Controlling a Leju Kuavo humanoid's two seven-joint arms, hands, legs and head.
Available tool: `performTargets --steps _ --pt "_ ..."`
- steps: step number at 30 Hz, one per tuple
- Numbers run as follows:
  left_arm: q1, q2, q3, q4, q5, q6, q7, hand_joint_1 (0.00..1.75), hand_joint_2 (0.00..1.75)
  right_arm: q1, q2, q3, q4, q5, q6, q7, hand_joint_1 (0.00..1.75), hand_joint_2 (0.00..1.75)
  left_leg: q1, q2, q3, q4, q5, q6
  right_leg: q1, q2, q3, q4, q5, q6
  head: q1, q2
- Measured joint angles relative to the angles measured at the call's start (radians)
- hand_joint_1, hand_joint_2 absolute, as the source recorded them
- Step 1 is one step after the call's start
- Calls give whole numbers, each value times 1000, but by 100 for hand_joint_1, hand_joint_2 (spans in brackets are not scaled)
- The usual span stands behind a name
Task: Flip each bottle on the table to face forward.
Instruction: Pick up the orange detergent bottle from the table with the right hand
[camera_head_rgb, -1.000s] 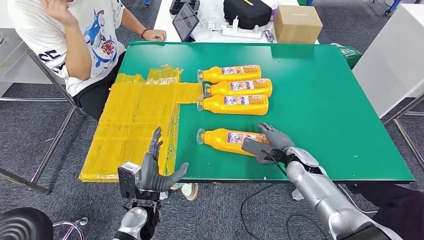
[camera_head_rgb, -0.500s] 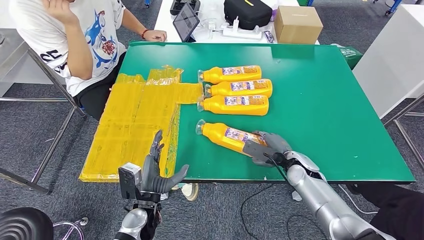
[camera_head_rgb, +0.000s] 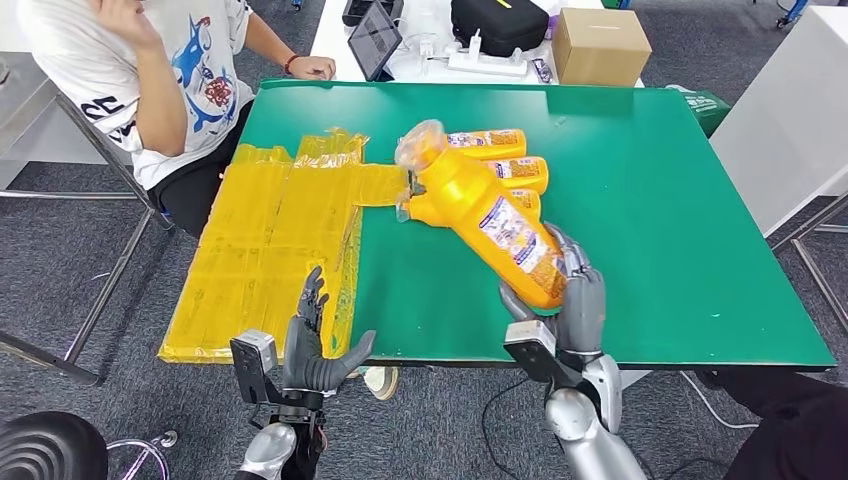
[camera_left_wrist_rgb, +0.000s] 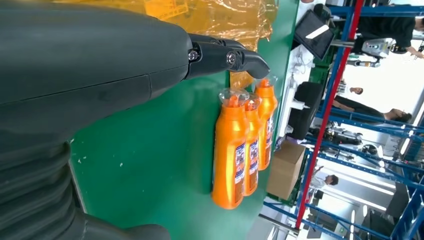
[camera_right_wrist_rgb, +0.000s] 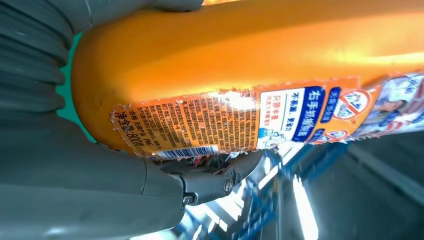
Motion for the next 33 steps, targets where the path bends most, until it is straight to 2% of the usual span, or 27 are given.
performTargets --steps 3,7,10,14,20,28,33 --pt "-1 0 -5 0 7 0 2 0 175 29 27 -27 -53 -16 -5 -19 175 175 -1 0 0 0 0 0 -1 0 0 0 0 0 0 0" --pt "-8 0 -14 0 46 -30 14 0 175 68 99 -96 -126 -43 -19 -115 175 175 -2 0 0 0 0 0 -2 0 0 0 1 1 0 0" --pt "-18 0 -27 -2 69 -63 25 0 175 95 147 -132 -169 -53 -20 -124 175 175 -2 0 0 0 0 0 -2 0 0 0 1 1 0 0" --pt "-22 0 -35 -14 81 -88 28 0 175 109 160 -134 -161 -77 -16 -129 175 175 -2 1 0 0 0 0 -2 0 0 0 1 1 0 0" --pt "-22 3 -63 -61 148 -206 41 0 175 100 161 -45 31 -94 87 -130 175 175 -2 1 0 0 0 0 -2 0 0 0 1 0 0 0" --pt "-23 6 -82 -70 237 -332 65 0 175 61 169 115 273 -37 93 -131 175 175 -1 0 -1 0 0 0 -1 0 0 0 1 0 0 0" --pt "-22 11 -82 -69 258 -360 73 0 175 36 180 173 352 -18 79 -131 175 175 -1 1 -1 0 0 0 -1 0 -1 0 0 0 0 0"
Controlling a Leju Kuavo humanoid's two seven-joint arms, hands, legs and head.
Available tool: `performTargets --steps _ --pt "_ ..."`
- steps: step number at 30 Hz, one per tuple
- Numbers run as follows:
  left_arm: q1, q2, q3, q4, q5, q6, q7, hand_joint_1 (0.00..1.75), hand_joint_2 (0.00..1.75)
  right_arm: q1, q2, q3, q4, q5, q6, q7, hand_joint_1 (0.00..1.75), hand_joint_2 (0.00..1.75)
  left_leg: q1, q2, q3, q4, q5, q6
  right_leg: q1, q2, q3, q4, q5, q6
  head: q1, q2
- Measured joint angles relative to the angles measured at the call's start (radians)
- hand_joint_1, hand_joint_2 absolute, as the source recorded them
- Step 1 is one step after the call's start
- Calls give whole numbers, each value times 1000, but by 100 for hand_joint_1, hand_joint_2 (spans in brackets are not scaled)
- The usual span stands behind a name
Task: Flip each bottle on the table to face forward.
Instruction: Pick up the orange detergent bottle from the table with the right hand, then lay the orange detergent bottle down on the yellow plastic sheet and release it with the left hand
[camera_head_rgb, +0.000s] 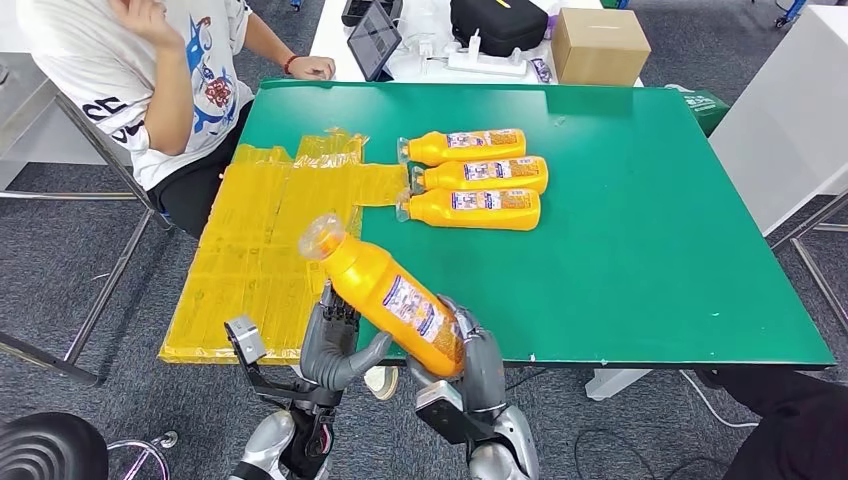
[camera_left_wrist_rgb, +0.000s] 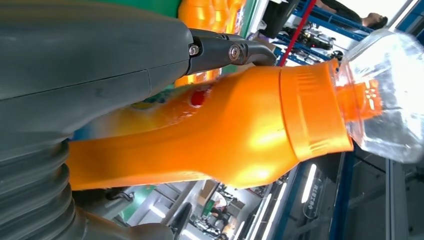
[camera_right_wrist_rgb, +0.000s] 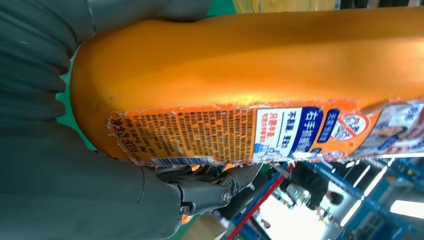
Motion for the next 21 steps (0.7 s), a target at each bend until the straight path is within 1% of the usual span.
performTargets --steps 5,11,15,19,20,21 --pt "-2 4 -2 4 10 -22 15 0 175 -17 5 34 43 4 9 -1 175 175 0 0 0 0 0 0 0 0 0 0 0 0 0 0" --pt "-24 14 -17 38 4 -36 35 0 175 -43 12 80 81 -37 -3 -3 175 175 0 0 0 0 0 0 0 0 0 0 0 0 0 0" --pt "-37 18 -23 64 -1 -29 39 0 175 -55 13 101 97 -4 -3 -2 175 175 0 0 0 0 0 0 0 0 0 0 0 0 0 0" --pt "-42 22 -23 85 8 -35 43 0 175 -72 13 120 115 25 41 -2 175 175 0 0 0 0 0 0 0 0 0 0 0 0 0 0" --pt "-42 25 -22 89 15 -40 42 2 175 -77 12 123 119 23 62 -1 175 175 0 1 0 0 0 0 0 0 -1 0 0 0 0 0" --pt "-42 27 -21 93 23 -48 40 9 175 -82 12 125 122 22 84 -1 175 175 0 1 0 0 0 0 0 0 -1 0 0 0 0 0"
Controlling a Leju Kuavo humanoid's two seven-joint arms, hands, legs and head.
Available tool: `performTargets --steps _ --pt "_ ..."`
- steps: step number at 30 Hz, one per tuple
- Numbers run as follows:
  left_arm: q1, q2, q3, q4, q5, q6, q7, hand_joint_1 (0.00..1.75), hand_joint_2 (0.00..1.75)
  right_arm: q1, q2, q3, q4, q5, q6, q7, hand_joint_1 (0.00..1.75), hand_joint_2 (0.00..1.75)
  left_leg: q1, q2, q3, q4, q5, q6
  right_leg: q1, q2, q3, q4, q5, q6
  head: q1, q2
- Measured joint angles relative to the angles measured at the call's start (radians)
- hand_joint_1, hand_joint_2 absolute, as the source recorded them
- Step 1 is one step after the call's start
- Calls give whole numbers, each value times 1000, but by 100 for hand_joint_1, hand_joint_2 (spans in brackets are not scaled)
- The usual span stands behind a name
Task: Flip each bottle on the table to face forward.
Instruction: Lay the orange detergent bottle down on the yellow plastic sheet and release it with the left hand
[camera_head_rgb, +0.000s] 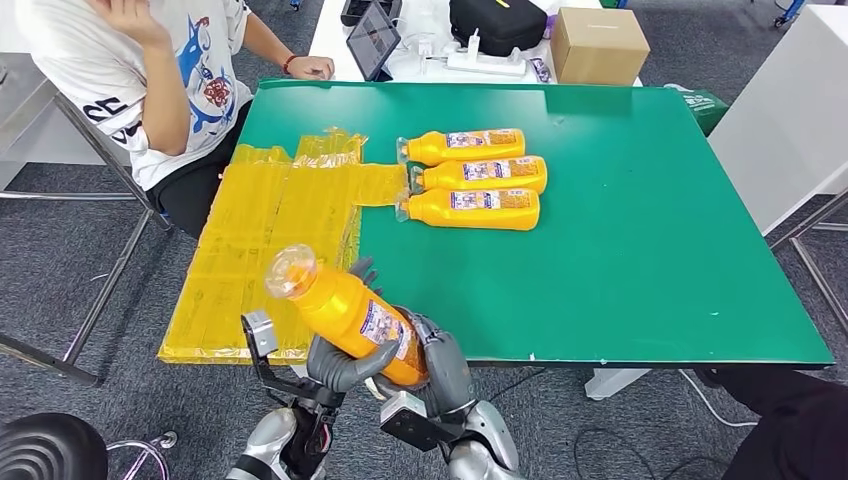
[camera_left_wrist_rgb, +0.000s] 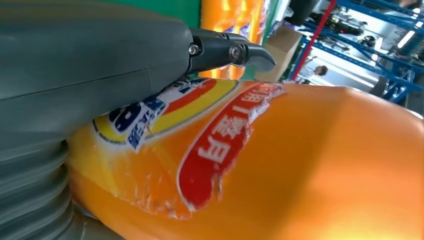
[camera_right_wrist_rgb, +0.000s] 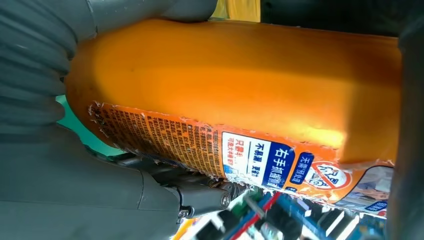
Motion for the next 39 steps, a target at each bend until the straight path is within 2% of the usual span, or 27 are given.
performTargets --steps 3,7,16,22,23,24,26,27,28,32,35,39 --pt "4 8 5 4 27 -26 -9 28 175 -13 -2 1 12 -2 66 1 175 175 0 0 0 0 0 0 0 0 0 0 0 0 0 0" --pt "13 11 17 4 46 -40 -16 175 175 -27 -3 1 30 -1 112 2 175 175 0 0 0 0 0 0 0 0 0 0 0 0 0 0" --pt "40 11 45 -12 119 -85 -16 175 175 -48 -3 2 58 20 165 18 175 175 0 1 0 0 0 0 0 1 -1 0 0 0 0 0" --pt "50 11 52 -24 123 -87 -13 175 175 -49 -2 4 62 25 168 20 175 175 0 1 0 0 0 0 0 1 -1 0 0 0 0 0" --pt "50 11 52 -25 123 -86 -13 175 175 -49 -1 4 62 26 168 21 158 175 0 1 0 0 0 0 0 1 -1 0 0 0 0 0" --pt "51 11 52 -27 121 -86 -13 175 175 -49 -1 4 62 28 168 22 114 175 0 1 0 0 0 0 0 1 -1 0 0 0 0 0" --pt "53 11 53 -29 111 -86 -15 175 175 -49 0 4 62 35 167 26 27 87 0 1 0 0 0 0 0 1 -1 0 0 0 0 0" --pt "53 11 53 -31 102 -84 -17 175 175 -48 0 5 62 38 164 30 0 44 0 1 0 0 0 0 0 1 -1 0 0 0 0 0" --pt "53 11 53 -35 89 -78 -21 175 175 -46 0 5 62 42 160 35 0 0 0 1 0 0 0 0 0 1 -1 0 0 0 0 0" --pt "52 6 43 -67 -32 30 -48 175 175 -32 5 -2 53 -14 165 66 0 0 0 1 0 0 0 0 0 0 -1 0 0 0 0 0" --pt "33 1 41 -87 -172 196 -87 175 175 -7 6 -29 -6 -136 245 64 0 0 0 1 0 0 0 0 0 0 -1 0 0 0 0 0" --pt "-33 2 59 -89 -345 425 -147 175 175 12 5 -87 -131 -269 330 60 0 0 0 0 0 0 1 0 0 0 -1 0 0 0 0 0"
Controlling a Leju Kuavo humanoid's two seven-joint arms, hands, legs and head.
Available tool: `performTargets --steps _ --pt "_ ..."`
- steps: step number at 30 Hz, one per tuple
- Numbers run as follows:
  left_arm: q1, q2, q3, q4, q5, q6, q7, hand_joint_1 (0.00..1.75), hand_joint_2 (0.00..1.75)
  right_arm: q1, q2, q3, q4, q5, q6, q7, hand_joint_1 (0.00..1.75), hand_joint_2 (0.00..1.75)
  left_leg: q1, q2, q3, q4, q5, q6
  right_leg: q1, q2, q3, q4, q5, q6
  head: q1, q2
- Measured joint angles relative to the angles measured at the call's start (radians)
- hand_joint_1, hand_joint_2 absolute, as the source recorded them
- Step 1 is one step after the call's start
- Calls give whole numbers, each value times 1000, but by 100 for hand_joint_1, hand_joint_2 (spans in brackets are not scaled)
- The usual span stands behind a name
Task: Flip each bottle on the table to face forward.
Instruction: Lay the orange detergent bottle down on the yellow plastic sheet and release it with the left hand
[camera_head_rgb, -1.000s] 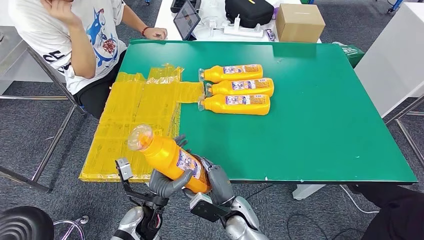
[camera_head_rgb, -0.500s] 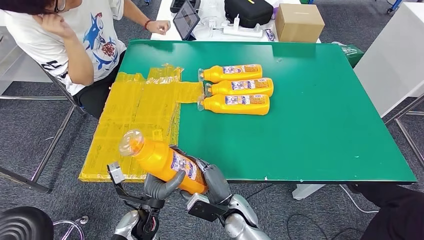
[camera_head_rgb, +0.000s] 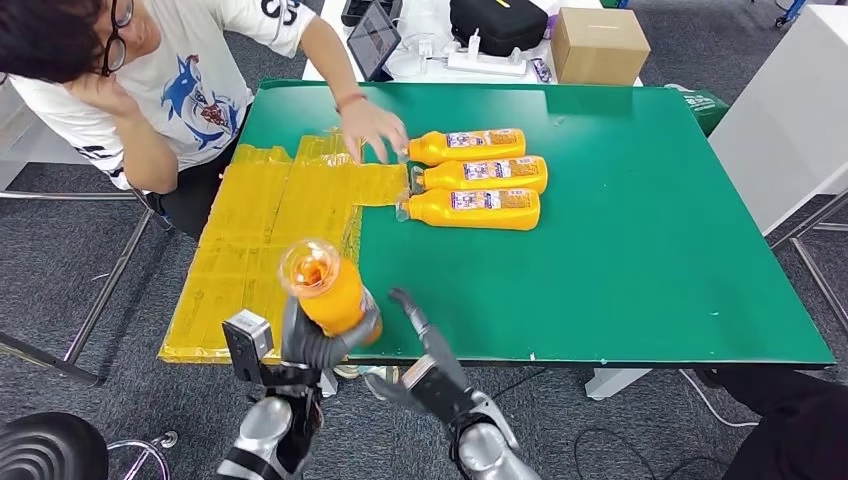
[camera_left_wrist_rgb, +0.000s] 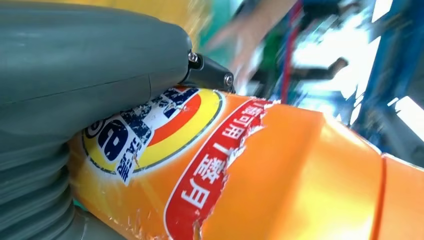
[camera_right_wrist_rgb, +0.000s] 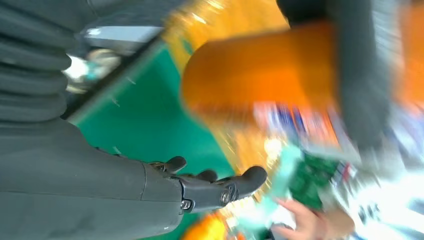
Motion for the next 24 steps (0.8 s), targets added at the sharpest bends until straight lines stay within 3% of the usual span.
performTargets --steps 6,13,18,21,24 --pt "-163 23 73 74 -219 268 -17 175 175 3 4 -78 -130 -81 -16 -30 0 0 0 0 0 0 1 -1 0 0 1 0 1 0 0 0" --pt "-364 85 131 343 -551 480 56 175 175 20 19 -123 -274 -168 -111 -60 0 0 0 0 0 0 2 -1 0 0 1 1 1 0 0 0" --pt "-476 137 131 559 -821 501 216 175 175 30 23 -132 -376 -197 -165 -63 0 0 0 0 0 0 2 -1 0 0 0 1 1 0 0 0" --pt "-523 168 105 665 -960 442 302 175 175 33 23 -132 -415 -184 -183 -63 0 0 0 0 0 0 2 -1 0 0 0 1 1 0 0 0" --pt "-544 197 72 737 -1040 380 337 175 175 35 22 -130 -438 -174 -186 -63 0 0 0 0 0 0 2 -1 0 0 0 1 1 0 0 0"
